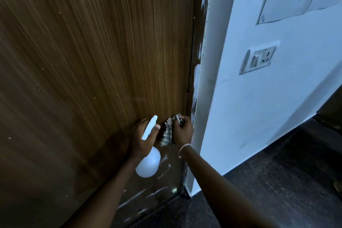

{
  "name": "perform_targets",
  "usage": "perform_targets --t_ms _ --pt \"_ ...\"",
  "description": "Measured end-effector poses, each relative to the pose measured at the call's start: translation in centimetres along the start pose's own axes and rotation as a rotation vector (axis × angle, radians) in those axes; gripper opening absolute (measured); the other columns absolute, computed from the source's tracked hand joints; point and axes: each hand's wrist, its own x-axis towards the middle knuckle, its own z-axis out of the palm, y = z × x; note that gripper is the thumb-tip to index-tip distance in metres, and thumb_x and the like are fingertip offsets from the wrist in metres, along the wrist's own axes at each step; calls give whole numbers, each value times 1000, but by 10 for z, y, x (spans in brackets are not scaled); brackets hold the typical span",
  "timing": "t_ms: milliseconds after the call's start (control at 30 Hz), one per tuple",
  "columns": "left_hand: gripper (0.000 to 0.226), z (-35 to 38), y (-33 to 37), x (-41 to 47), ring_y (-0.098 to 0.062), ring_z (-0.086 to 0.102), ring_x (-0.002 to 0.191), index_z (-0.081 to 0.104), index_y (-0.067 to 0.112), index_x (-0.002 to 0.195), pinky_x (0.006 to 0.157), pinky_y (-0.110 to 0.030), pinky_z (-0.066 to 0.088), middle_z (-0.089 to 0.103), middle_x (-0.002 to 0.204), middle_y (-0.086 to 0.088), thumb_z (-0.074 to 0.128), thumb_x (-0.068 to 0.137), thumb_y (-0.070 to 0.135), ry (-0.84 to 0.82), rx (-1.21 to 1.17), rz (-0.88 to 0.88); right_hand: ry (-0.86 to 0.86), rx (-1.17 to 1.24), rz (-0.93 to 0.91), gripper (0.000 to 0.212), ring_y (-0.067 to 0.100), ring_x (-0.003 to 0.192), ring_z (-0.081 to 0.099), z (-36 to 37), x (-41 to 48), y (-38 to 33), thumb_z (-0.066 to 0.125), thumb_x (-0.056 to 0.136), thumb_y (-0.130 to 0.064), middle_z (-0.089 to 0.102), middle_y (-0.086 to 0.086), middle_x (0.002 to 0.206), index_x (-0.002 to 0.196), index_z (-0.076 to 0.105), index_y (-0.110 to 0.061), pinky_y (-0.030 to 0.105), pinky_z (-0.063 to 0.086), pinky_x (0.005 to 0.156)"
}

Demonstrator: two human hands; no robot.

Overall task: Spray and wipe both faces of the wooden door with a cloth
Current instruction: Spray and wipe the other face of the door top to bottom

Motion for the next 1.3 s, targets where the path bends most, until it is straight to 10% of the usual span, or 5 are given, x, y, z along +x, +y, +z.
perform_targets --t_ms 100,833,1000,1167,1300 --pt "17 0 2 0 -2 70 93 76 -1 102 78 -11 59 71 98 7 77 86 5 -17 19 42 -23 227 286 13 17 88 68 3 10 -3 68 94 -26 72 2 91 95 68 -13 26 53 76" --pt "48 -23 -20 8 -13 74 75 77 -1 97 66 -24 63 77 88 -5 71 94 47 44 70 -18 -17 85 -134 31 0 106 65 -35 39 41 76 86 -16 72 -11 112 116 70 -20 13 51 90" --pt "33 -21 -17 12 -13 74 71 76 4 93 63 -34 64 77 84 -1 71 91 37 27 42 -36 48 188 114 33 13 116 61 -22 9 73 66 94 -8 67 -5 117 127 68 -13 -1 42 82" --pt "29 -15 -14 13 -5 71 72 75 4 90 62 -24 61 73 78 2 74 93 33 -18 49 -21 104 338 464 45 26 119 61 12 -8 72 47 97 0 65 5 128 138 55 -16 41 50 104" --pt "16 -17 -4 14 -12 67 64 67 13 78 57 -29 55 65 68 6 74 92 18 -71 2 -34 -173 199 508 31 23 93 63 34 -42 66 54 96 -6 65 16 116 127 55 -2 18 50 69"
